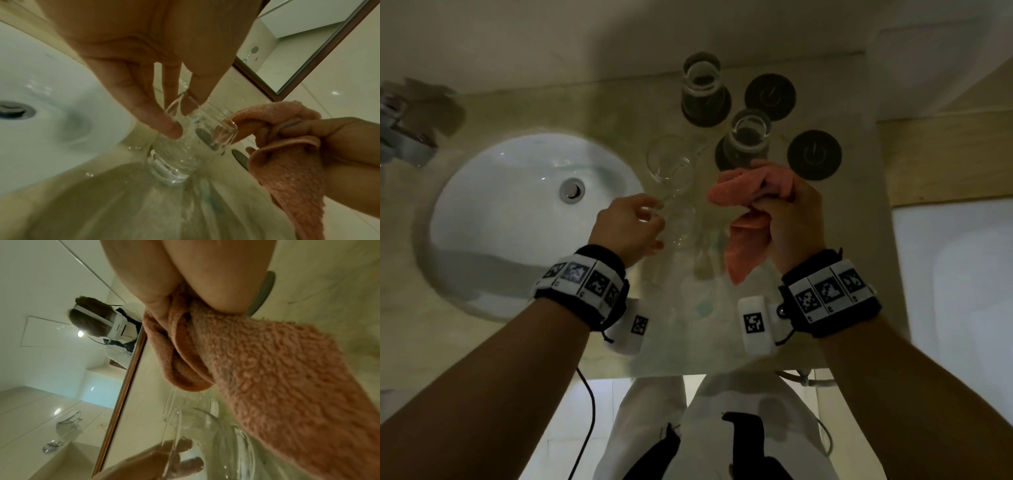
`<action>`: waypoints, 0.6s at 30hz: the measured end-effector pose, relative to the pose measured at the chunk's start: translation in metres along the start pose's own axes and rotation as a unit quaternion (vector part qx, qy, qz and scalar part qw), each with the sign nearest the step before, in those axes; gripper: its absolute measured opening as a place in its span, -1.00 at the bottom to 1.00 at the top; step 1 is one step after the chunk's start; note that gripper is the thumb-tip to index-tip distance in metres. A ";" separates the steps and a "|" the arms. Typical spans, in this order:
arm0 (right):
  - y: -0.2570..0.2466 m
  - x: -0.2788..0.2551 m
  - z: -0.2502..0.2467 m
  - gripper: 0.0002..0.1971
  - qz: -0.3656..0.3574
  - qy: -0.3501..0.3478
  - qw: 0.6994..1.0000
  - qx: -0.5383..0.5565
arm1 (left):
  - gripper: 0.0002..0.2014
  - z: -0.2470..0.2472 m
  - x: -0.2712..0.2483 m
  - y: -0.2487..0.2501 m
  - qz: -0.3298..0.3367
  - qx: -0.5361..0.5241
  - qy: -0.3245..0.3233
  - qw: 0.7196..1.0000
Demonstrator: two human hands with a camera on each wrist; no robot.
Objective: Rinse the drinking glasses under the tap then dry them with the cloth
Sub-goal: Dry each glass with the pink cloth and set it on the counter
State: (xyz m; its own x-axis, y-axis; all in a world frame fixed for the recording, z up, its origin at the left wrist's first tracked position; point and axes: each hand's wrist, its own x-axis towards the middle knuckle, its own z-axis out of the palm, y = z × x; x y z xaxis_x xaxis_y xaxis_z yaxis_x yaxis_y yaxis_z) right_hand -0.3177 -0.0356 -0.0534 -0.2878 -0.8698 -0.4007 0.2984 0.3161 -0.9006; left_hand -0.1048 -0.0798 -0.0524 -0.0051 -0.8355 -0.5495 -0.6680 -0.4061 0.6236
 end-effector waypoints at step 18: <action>-0.043 -0.055 0.065 -0.77 -0.278 -0.095 0.949 -0.114 | -0.75 -0.069 -0.045 0.049 0.067 -0.204 0.000 0.977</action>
State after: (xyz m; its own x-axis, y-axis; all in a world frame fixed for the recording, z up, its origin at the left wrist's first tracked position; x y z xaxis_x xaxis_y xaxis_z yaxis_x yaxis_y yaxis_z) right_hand -0.2559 -0.0261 0.0182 -0.1671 -0.9721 0.1647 -0.0627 -0.1562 -0.9857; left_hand -0.0862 -0.0879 0.0413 -0.0726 -0.8914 -0.4473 -0.3084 -0.4065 0.8601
